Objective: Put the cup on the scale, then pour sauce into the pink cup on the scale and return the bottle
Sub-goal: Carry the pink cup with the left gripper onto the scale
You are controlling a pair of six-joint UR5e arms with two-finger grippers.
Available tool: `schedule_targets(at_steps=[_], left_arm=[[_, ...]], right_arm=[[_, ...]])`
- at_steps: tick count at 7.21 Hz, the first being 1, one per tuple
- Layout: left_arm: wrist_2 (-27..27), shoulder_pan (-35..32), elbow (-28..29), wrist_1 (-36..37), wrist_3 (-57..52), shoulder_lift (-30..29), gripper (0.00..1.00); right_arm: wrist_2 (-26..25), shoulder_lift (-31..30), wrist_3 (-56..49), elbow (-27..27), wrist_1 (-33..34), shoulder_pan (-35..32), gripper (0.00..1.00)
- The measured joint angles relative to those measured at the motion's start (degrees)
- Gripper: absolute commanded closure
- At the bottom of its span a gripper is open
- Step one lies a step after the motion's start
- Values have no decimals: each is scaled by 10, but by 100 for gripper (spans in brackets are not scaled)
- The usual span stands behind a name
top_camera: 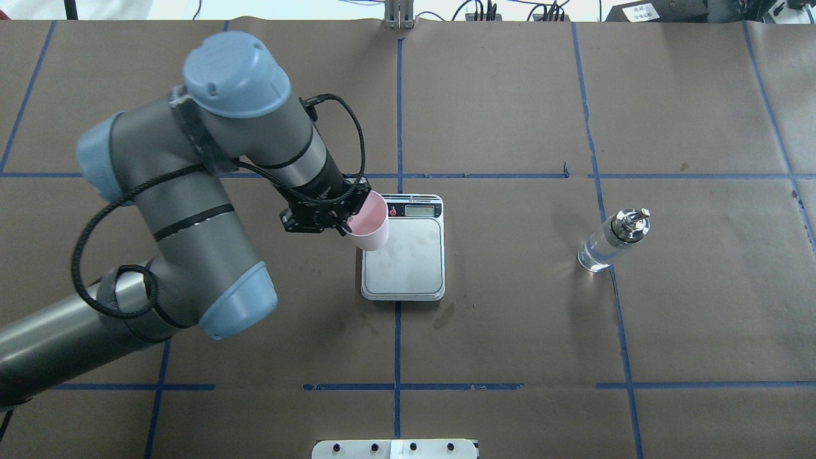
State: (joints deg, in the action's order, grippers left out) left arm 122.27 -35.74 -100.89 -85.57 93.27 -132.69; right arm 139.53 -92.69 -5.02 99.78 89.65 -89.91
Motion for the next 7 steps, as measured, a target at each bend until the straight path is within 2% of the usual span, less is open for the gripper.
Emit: schedule_targets(at_steps=[3, 7], left_arm=[[-40, 45, 79, -54, 51, -44, 100], [-52, 55, 97, -72, 55, -40, 100]], right_arm=[[0, 0, 1, 3, 0, 0, 0], [1, 0, 1, 4, 0, 0, 0]])
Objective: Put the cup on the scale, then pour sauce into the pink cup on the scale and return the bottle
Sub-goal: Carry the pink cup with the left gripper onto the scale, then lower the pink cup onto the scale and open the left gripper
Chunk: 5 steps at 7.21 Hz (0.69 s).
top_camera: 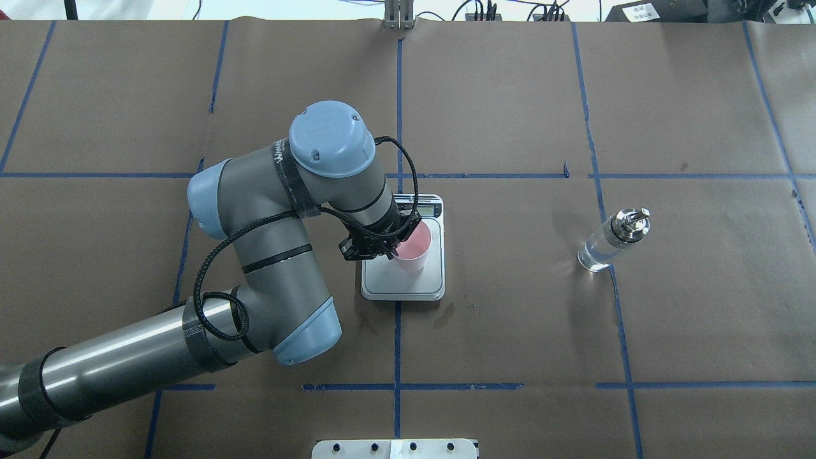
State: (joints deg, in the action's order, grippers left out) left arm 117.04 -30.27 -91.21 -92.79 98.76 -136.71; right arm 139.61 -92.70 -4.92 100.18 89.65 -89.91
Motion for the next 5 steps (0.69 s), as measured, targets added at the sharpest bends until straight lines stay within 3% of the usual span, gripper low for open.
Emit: schedule_targets(at_steps=[5], left_arm=[[-1, 0, -3, 2, -3, 5, 100]], right_arm=[[0, 1, 0, 0, 0, 0, 0]])
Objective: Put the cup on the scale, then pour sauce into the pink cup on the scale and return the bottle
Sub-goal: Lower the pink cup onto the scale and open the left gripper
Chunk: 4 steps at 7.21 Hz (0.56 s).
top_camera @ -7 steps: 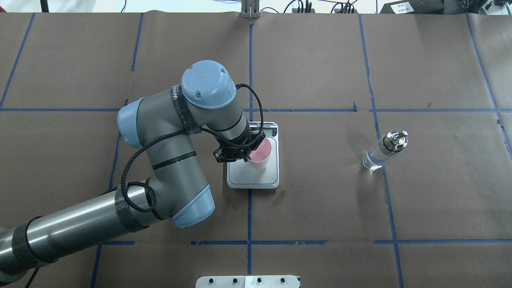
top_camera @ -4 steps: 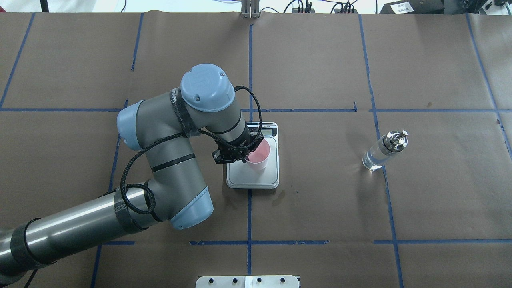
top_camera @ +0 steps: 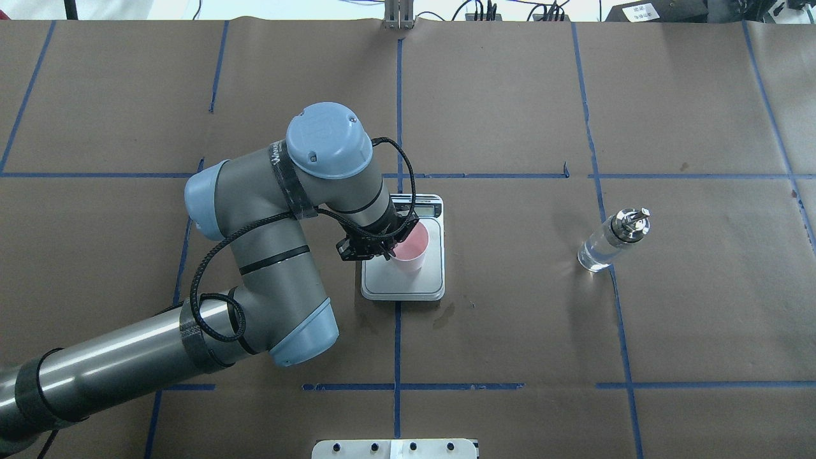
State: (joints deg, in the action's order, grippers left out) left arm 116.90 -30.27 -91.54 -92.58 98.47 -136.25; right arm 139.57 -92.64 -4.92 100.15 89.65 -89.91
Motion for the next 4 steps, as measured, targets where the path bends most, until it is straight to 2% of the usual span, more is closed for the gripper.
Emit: schedule_targets(at_steps=[2, 3, 4], left_arm=[[0, 0, -1, 1, 0, 4, 100], [0, 0, -3, 1, 0, 5, 51], [0, 0, -3, 1, -1, 5, 11]], right_arm=[[0, 0, 0, 0, 0, 0, 0], [0, 0, 0, 0, 0, 0, 0], [0, 0, 0, 0, 0, 0, 0]])
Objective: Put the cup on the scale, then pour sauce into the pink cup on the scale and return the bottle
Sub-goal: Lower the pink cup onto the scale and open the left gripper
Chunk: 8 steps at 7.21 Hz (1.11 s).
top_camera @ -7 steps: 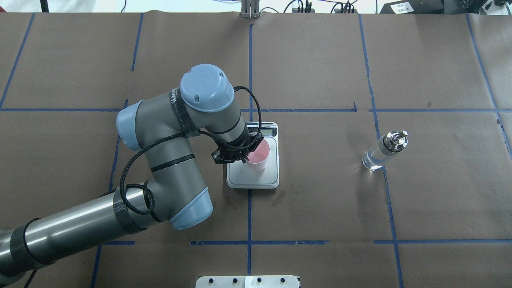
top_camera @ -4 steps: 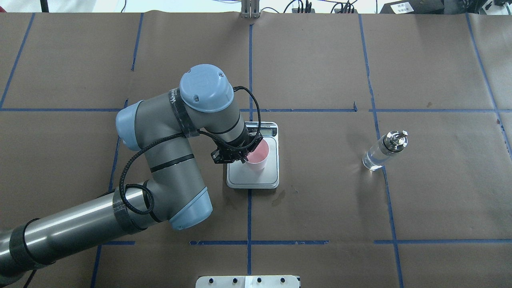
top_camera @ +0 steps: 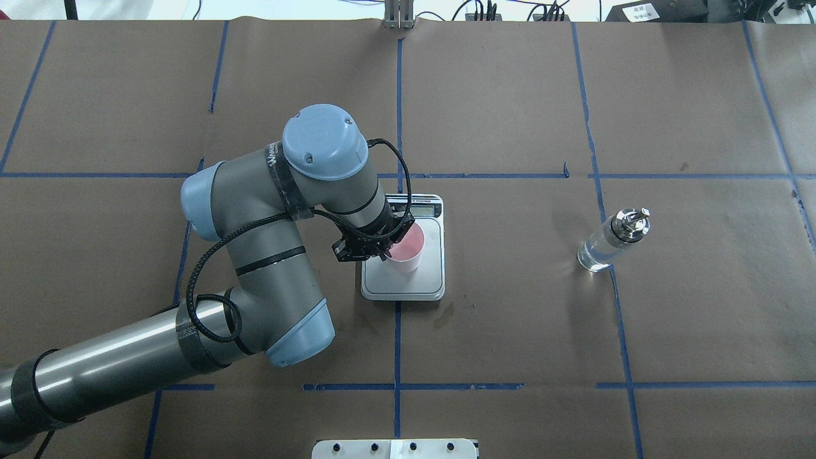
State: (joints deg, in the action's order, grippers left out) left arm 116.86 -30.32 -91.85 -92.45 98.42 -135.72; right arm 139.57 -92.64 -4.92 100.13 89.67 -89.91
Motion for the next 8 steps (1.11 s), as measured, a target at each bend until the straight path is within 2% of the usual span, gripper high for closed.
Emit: schedule_targets(at_steps=[1, 6, 8], left_arm=[[0, 0, -1, 0, 0, 0, 1], [4, -6, -38, 11, -25, 1, 0], [8, -22, -69, 40, -48, 2, 0]], right_arm=[[0, 0, 0, 0, 0, 0, 0], [0, 4, 3, 9, 4, 1, 0], [0, -10, 49, 63, 13, 8, 0]])
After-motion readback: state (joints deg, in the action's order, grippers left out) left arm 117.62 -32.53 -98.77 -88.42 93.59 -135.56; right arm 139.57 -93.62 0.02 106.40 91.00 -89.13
